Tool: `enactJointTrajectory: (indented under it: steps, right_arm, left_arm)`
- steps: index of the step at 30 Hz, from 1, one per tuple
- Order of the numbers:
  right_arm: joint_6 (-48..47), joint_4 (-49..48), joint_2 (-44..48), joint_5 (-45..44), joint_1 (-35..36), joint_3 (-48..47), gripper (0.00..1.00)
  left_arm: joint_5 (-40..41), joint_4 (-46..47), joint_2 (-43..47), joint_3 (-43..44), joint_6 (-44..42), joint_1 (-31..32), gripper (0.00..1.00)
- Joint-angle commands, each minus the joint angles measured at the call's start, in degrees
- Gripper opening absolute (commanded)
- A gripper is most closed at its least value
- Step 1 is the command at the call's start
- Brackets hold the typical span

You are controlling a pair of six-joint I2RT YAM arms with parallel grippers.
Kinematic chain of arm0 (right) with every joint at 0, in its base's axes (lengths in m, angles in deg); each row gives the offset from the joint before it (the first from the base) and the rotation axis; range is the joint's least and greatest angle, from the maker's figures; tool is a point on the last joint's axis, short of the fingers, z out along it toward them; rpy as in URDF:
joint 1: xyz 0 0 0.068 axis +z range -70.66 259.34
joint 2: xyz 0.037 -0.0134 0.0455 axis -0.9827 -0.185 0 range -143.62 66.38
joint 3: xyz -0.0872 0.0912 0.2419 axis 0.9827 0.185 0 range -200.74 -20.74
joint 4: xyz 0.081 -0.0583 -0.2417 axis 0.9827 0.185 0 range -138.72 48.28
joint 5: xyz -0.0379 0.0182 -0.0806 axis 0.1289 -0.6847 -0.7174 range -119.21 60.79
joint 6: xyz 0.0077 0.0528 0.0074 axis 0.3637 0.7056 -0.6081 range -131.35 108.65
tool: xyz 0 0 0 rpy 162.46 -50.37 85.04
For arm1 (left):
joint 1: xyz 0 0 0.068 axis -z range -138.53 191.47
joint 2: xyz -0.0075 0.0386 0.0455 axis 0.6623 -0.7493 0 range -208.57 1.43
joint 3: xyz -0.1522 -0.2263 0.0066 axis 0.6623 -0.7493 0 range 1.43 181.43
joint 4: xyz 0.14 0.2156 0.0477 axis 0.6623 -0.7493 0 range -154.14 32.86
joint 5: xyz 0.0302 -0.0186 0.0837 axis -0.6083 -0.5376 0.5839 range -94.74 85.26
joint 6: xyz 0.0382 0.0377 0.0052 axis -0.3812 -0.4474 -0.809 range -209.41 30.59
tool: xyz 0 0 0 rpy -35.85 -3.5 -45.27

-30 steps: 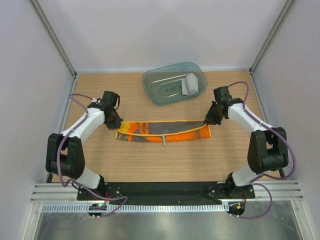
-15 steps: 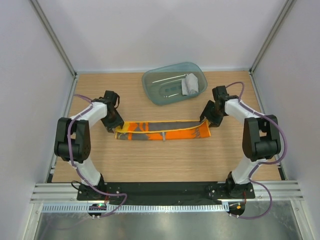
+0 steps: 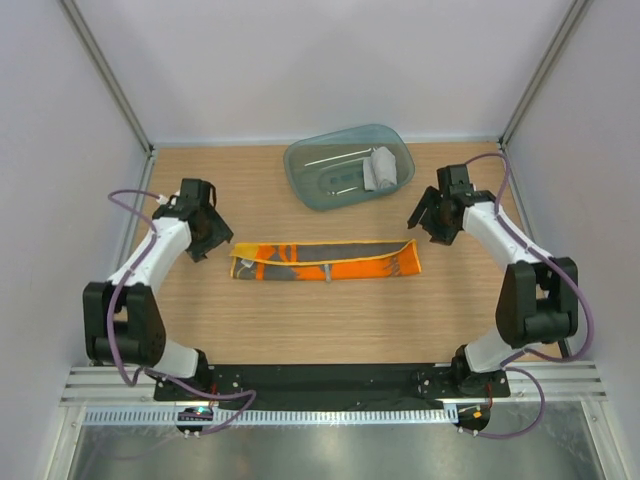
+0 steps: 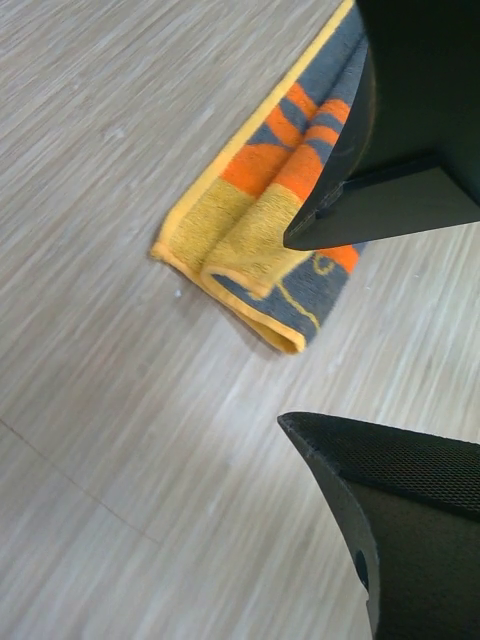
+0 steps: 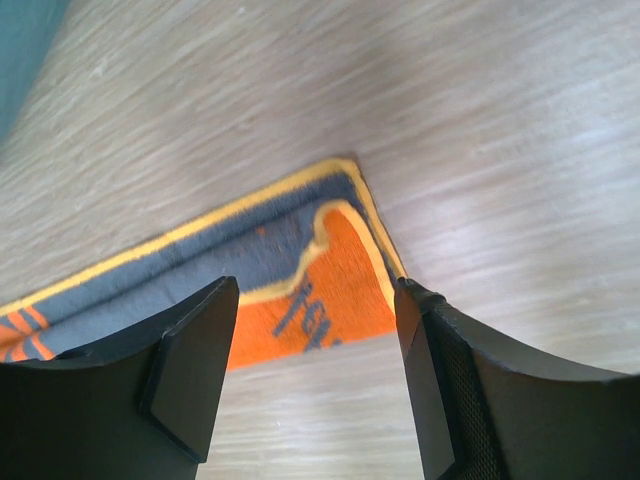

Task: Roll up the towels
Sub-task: Fold the towel

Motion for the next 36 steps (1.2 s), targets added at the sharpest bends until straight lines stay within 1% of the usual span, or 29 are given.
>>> enactJointTrajectory:
  steps: [1,5,6,7,9,25,30,31,33,34,35,36]
  right_arm:
    - [-1.51,-0.52,6.66,-1.36,-0.15,4.20,0.71]
    - [-2.13,-3.24,7.64,-0.13,-0.24,7.63,0.71]
    - [-2.13,-3.60,7.20,-0.12,-0.24,7.90,0.71]
    - [-2.13,-4.04,6.85,1.96,-0.24,7.90,0.71]
    - [-1.87,-4.39,5.80,2.69,-0.24,7.64,0.71]
    - [-1.60,-6.06,0.69,4.80,-0.24,5.00,0.69]
    - [-1.78,-6.15,-0.36,5.06,-0.24,4.47,0.69]
    - [-1.87,-6.15,-0.45,5.24,-0.15,4.30,0.69]
    - [-1.87,-6.06,-0.45,5.32,-0.15,4.12,0.69]
    - [-1.87,-6.15,-0.36,5.24,-0.24,4.03,0.69]
    - [-1.95,-6.15,-0.28,5.15,-0.24,3.86,0.69]
    - [-1.96,-6.06,-0.36,4.80,-0.15,3.60,0.69]
  left_arm:
    - [2.24,0.95,6.81,-4.15,0.09,0.43,0.66]
    - [1.45,6.13,11.65,-11.87,0.62,1.66,0.67]
    - [-0.29,8.49,12.10,-12.77,0.79,1.66,0.67]
    - [-1.27,9.30,12.62,-13.39,1.14,1.66,0.67]
    - [-3.20,10.96,12.28,-14.18,1.59,1.66,0.67]
    - [-4.70,14.31,5.43,-11.37,4.49,2.10,0.66]
    - [-4.53,16.16,3.05,-10.58,5.10,2.36,0.64]
    - [-4.53,16.25,2.61,-10.40,5.10,2.45,0.63]
    - [-4.62,16.42,1.47,-9.97,5.28,2.54,0.56]
    - [-4.79,16.60,1.12,-10.05,5.45,2.63,0.51]
    - [-4.71,16.69,1.03,-10.05,5.54,2.80,0.40]
    - [-4.70,17.04,1.03,-10.05,5.72,2.89,0.36]
